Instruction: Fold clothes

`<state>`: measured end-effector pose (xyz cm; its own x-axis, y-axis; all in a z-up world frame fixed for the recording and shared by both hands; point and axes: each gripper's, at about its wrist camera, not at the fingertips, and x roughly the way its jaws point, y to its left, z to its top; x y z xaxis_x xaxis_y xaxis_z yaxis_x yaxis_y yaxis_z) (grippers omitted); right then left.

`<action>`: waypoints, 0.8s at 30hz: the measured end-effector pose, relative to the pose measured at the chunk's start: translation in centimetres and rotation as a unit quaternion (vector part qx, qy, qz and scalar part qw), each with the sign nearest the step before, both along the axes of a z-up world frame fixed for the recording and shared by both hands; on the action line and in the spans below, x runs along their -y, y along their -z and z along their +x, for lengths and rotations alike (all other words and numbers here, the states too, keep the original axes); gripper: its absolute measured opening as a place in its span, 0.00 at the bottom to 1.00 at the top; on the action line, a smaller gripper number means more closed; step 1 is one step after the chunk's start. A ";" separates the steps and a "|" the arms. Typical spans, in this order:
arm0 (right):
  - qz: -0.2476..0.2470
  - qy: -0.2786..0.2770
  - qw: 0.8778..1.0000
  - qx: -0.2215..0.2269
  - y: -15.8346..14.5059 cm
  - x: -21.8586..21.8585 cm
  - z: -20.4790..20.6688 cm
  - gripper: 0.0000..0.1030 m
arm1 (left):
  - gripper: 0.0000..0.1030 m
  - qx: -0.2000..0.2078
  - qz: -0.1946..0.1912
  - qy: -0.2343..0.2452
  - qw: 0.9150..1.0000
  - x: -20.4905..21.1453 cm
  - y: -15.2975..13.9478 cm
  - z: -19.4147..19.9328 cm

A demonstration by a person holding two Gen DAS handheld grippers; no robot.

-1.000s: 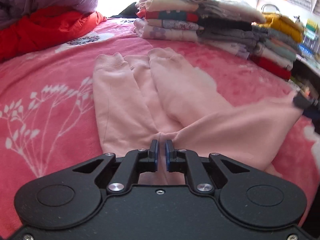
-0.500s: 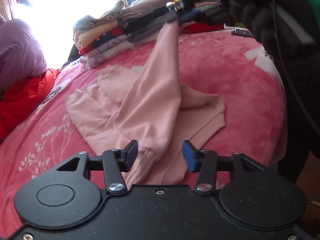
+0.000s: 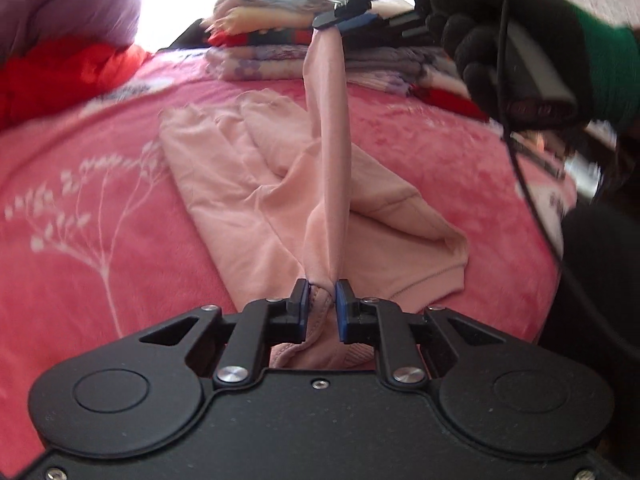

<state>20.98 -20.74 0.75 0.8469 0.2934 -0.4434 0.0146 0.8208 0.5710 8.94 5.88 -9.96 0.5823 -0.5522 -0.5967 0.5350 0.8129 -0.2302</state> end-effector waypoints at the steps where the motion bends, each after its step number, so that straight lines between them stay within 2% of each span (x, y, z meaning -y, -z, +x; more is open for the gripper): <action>1: -0.012 -0.008 1.000 -0.006 -0.1 -1.0 1.0 0.11 | 0.13 -0.014 -0.021 -0.010 1.000 -0.7 0.0 0.3; 5: -0.065 -0.043 0.997 -0.025 0.1 -5.1 4.6 0.11 | 0.13 -0.073 -0.103 -0.049 0.991 -3.3 0.6 1.7; 8: -0.097 -0.063 0.992 -0.044 0.7 -7.7 6.8 0.11 | 0.13 -0.110 -0.138 -0.068 0.982 -4.4 1.3 2.5; 11: -0.120 -0.084 0.987 -0.063 1.9 -9.8 8.8 0.11 | 0.13 -0.124 -0.146 -0.066 0.979 -4.5 1.6 2.8; 15: -0.137 -0.116 0.980 -0.083 3.5 -12.2 10.7 0.11 | 0.13 -0.131 -0.138 -0.038 0.981 -3.9 1.6 3.0; 16: -0.136 -0.130 0.978 -0.091 3.9 -12.7 11.3 0.14 | 0.14 -0.130 -0.133 -0.028 0.982 -3.8 1.5 2.9; 18: -0.127 -0.157 0.975 -0.095 4.5 -13.5 11.9 0.15 | 0.36 -0.125 -0.132 -0.005 0.983 -3.7 1.2 2.8; 19: -0.125 -0.163 0.975 -0.086 4.4 -13.6 11.9 0.18 | 0.49 -0.121 -0.134 0.004 0.984 -3.7 0.9 2.7; 20: -0.123 -0.165 0.976 -0.077 4.0 -13.4 11.8 0.22 | 0.50 -0.115 -0.136 0.009 0.984 -3.9 0.7 2.6; 21: -0.120 -0.165 0.977 -0.067 3.6 -13.0 11.6 0.33 | 0.50 -0.107 -0.136 0.009 0.985 -4.1 0.4 2.5; 22: -0.113 -0.162 0.979 -0.057 3.2 -12.3 11.3 0.41 | 0.50 -0.099 -0.136 0.002 0.986 -4.4 0.1 2.5; 24: -0.099 -0.162 0.981 -0.038 2.4 -10.6 10.2 0.41 | 0.47 -0.080 -0.143 -0.018 0.986 -5.3 -0.5 2.4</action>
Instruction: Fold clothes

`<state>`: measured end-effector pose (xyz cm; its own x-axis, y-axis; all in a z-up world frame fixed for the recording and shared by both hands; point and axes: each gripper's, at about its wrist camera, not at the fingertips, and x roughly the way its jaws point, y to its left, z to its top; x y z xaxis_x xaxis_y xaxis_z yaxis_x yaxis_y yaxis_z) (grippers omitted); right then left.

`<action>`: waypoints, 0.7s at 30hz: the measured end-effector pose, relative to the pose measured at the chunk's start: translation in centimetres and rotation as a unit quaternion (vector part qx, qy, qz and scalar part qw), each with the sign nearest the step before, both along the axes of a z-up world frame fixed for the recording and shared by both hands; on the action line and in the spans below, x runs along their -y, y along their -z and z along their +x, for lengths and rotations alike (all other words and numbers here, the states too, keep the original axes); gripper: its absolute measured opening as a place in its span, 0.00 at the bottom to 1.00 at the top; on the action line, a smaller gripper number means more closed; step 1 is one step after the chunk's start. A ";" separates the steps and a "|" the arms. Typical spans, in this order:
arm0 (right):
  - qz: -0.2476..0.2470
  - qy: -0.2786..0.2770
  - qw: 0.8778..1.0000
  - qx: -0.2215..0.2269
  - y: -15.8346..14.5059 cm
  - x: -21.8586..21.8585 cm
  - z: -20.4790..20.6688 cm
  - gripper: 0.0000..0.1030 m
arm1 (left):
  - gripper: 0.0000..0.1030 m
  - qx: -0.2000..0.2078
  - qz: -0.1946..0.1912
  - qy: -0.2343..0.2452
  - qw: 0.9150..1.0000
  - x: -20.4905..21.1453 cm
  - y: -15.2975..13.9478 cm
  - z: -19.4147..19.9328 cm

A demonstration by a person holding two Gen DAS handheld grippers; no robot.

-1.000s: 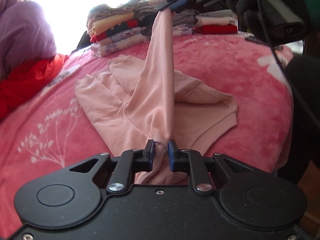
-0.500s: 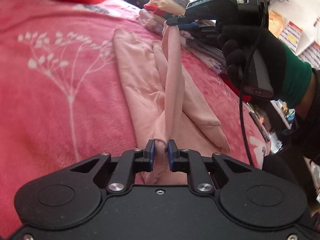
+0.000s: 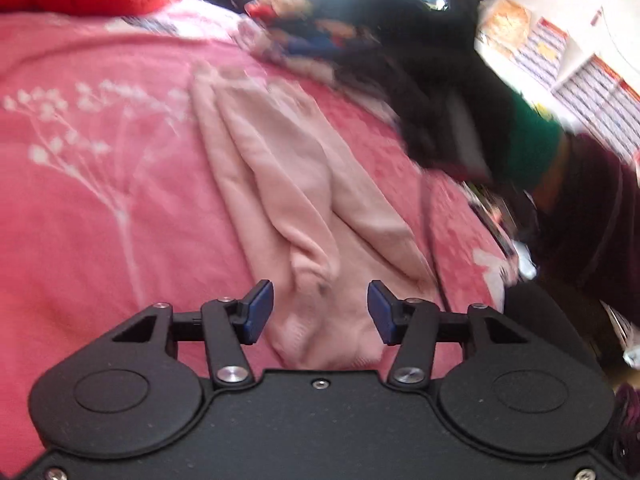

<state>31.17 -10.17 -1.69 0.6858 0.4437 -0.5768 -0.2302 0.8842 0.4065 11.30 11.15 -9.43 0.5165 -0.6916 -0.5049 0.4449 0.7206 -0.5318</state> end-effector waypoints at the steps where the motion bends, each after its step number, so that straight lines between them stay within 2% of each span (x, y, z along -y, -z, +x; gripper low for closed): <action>1: 0.003 -0.004 1.000 0.008 -0.3 0.7 -0.9 0.41 | 0.47 0.015 -0.004 -0.009 1.000 -0.3 -0.3 -0.2; 4: 0.003 -0.021 0.999 0.030 -0.6 2.6 -4.4 0.41 | 0.41 0.043 0.000 0.002 0.999 0.6 -0.8 -0.5; 6: 0.010 -0.026 0.999 0.033 0.1 3.7 -7.1 0.41 | 0.32 0.037 0.047 0.011 0.998 2.3 -0.4 -0.4; 7: 0.016 -0.026 0.999 0.033 0.6 4.3 -8.4 0.41 | 0.23 0.031 0.075 0.011 0.997 3.2 -0.1 -0.3; 8: 0.023 -0.026 0.999 0.031 1.2 4.8 -9.7 0.41 | 0.14 0.016 0.083 0.007 0.996 3.6 0.3 -0.2; 10: 0.030 -0.020 0.999 0.029 2.3 5.5 -12.1 0.41 | 0.12 -0.045 0.029 -0.008 0.999 2.9 1.4 0.4; 12: 0.037 -0.016 0.999 0.026 3.4 6.2 -14.2 0.41 | 0.12 -0.127 -0.049 -0.039 0.990 1.5 3.1 0.9; 13: 0.037 -0.014 0.999 0.029 3.8 6.4 -15.2 0.41 | 0.12 -0.154 -0.064 -0.057 0.984 0.9 3.7 1.1; 14: 0.034 -0.015 0.999 0.031 4.2 6.4 -16.0 0.41 | 0.13 -0.164 -0.077 -0.060 0.982 0.4 3.8 1.1; 15: 0.030 -0.017 0.999 0.033 4.5 6.4 -16.8 0.41 | 0.17 -0.158 -0.090 -0.058 0.982 -0.2 3.4 1.1; 17: 0.015 -0.025 0.999 0.038 5.1 6.1 -17.9 0.41 | 0.59 -0.143 -0.115 -0.057 0.981 -1.4 2.4 0.8; 21: -0.012 -0.044 0.997 0.064 5.4 5.3 -20.1 0.41 | 0.60 -0.111 -0.147 -0.114 0.976 -3.9 1.3 0.9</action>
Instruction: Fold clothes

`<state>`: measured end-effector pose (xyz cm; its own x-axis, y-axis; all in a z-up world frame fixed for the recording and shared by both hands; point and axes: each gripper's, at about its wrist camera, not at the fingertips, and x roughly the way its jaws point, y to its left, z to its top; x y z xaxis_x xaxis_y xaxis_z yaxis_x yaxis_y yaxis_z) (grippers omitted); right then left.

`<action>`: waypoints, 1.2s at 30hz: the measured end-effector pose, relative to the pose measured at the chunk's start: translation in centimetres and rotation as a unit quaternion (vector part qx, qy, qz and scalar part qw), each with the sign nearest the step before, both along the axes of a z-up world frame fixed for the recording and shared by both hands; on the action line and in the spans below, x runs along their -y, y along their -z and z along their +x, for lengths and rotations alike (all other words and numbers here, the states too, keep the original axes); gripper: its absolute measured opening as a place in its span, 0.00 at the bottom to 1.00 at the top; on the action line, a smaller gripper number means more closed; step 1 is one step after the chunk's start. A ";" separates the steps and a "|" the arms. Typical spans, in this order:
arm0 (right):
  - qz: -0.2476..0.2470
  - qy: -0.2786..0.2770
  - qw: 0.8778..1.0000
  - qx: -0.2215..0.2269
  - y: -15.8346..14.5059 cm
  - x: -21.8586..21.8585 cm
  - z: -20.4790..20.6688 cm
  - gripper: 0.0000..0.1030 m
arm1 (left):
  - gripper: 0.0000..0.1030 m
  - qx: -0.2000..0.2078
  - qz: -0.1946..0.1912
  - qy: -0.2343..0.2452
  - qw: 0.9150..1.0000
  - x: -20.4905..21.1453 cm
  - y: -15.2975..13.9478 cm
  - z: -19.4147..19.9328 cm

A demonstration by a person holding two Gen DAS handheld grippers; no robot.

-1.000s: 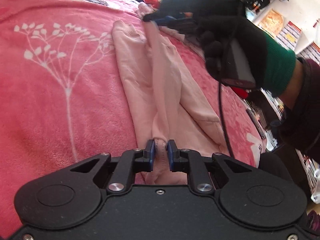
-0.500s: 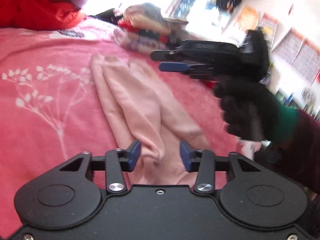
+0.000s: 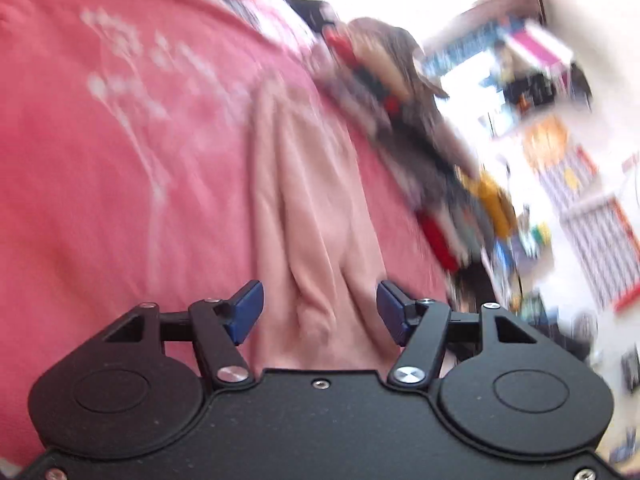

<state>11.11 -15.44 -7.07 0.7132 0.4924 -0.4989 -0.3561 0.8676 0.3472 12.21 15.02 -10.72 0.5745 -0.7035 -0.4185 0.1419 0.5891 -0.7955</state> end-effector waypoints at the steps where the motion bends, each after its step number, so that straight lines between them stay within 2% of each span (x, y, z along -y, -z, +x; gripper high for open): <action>1: -0.012 -0.007 1.000 0.013 -0.1 -0.5 -0.6 0.41 | 0.60 0.001 -0.002 -0.014 1.000 -0.3 -0.1 0.2; 5: -0.057 -0.056 0.995 0.057 -0.2 -3.3 -2.9 0.41 | 0.60 0.007 -0.002 -0.034 0.999 -0.1 -0.2 2.1; 9: -0.126 -0.101 0.983 0.090 0.6 -7.0 -4.9 0.37 | 0.59 0.006 0.020 -0.028 0.999 1.0 -0.1 3.9; 10: -0.143 -0.106 0.979 0.103 0.8 -7.7 -5.4 0.34 | 0.59 0.006 0.027 -0.027 0.999 1.2 -0.1 4.3; 15: -0.208 -0.099 0.957 0.177 1.0 -10.1 -7.3 0.34 | 0.59 0.018 0.035 -0.021 0.999 2.6 -0.4 6.0; 19: -0.248 -0.132 0.949 0.144 2.4 -11.5 -6.6 0.36 | 0.59 0.025 0.051 -0.016 0.998 3.8 -0.8 6.9; 24: -0.219 -0.128 0.954 0.160 1.6 -10.4 -6.7 0.36 | 0.58 0.035 0.078 -0.020 0.996 3.8 -1.4 8.2; 28: -0.222 -0.156 0.951 0.149 2.0 -10.8 -7.0 0.41 | 0.50 0.050 0.086 -0.023 0.995 3.3 -2.0 10.1; 36: -0.207 -0.158 0.950 0.170 1.1 -10.5 -8.0 0.41 | 0.34 0.085 0.121 -0.008 0.989 4.6 -2.5 15.4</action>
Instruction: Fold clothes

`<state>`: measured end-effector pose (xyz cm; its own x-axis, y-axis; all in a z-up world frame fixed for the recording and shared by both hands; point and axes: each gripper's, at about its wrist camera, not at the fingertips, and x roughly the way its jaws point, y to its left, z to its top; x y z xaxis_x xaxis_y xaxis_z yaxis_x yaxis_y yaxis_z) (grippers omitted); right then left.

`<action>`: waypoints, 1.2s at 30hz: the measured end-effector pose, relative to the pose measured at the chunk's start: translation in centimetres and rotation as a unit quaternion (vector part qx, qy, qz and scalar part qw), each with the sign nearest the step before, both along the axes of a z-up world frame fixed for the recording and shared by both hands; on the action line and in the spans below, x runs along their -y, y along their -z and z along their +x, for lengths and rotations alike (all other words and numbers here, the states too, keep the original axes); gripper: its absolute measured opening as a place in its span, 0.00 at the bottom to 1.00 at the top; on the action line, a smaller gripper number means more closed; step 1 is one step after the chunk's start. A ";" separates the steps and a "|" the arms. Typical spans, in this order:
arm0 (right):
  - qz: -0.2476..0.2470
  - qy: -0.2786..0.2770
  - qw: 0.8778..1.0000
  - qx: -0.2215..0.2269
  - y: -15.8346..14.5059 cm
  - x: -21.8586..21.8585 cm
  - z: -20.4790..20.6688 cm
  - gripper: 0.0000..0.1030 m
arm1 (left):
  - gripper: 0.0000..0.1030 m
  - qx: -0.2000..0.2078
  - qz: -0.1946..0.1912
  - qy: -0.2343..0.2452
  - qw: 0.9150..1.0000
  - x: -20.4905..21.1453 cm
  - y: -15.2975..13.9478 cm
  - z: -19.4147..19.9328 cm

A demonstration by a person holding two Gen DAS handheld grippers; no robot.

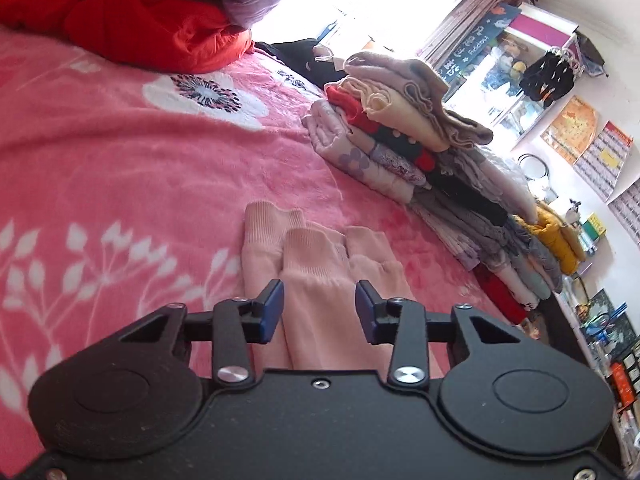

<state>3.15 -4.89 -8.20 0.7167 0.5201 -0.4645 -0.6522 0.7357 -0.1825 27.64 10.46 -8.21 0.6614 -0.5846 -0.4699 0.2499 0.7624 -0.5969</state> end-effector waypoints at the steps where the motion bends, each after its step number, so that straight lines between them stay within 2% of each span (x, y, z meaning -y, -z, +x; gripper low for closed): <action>1: -0.002 -0.002 1.000 -0.004 0.2 -0.1 0.0 0.41 | 0.34 0.001 0.005 0.004 1.000 0.2 0.1 0.6; 7: 0.010 -0.004 1.000 -0.014 0.0 0.4 -0.1 0.41 | 0.28 0.002 0.037 0.034 0.999 1.9 0.9 3.5; 10: 0.018 -0.005 1.000 -0.010 0.0 0.4 0.2 0.41 | 0.22 -0.004 0.046 0.037 0.998 2.3 1.3 4.1; 13: 0.016 -0.009 1.000 -0.009 0.3 0.3 0.5 0.41 | 0.22 0.001 0.055 0.043 0.998 2.3 1.2 4.2; 16: 0.011 -0.012 1.000 -0.017 0.6 0.3 0.7 0.41 | 0.22 0.002 0.040 0.045 0.998 2.0 1.1 4.4; 21: 0.024 -0.012 0.999 -0.018 0.2 0.3 0.7 0.41 | 0.22 0.002 0.053 0.055 0.997 2.9 1.6 4.8; 22: 0.025 -0.013 0.999 -0.015 0.3 0.4 0.6 0.41 | 0.17 0.003 0.057 0.057 0.997 3.0 1.6 4.8; 23: 0.025 -0.013 0.999 -0.014 0.3 0.4 0.5 0.41 | 0.08 0.008 0.062 0.059 0.996 3.1 1.5 4.8; 25: 0.027 -0.011 0.999 -0.013 0.4 0.4 0.5 0.41 | 0.06 0.025 0.068 0.060 0.996 3.0 1.0 4.7; 30: 0.023 -0.014 1.000 -0.007 0.3 -0.1 0.8 0.41 | 0.05 0.078 0.048 0.042 0.995 2.4 -0.5 4.7; 36: -0.012 -0.021 0.999 -0.024 1.0 -0.8 1.1 0.41 | 0.05 0.085 0.051 0.020 0.995 2.6 0.0 5.9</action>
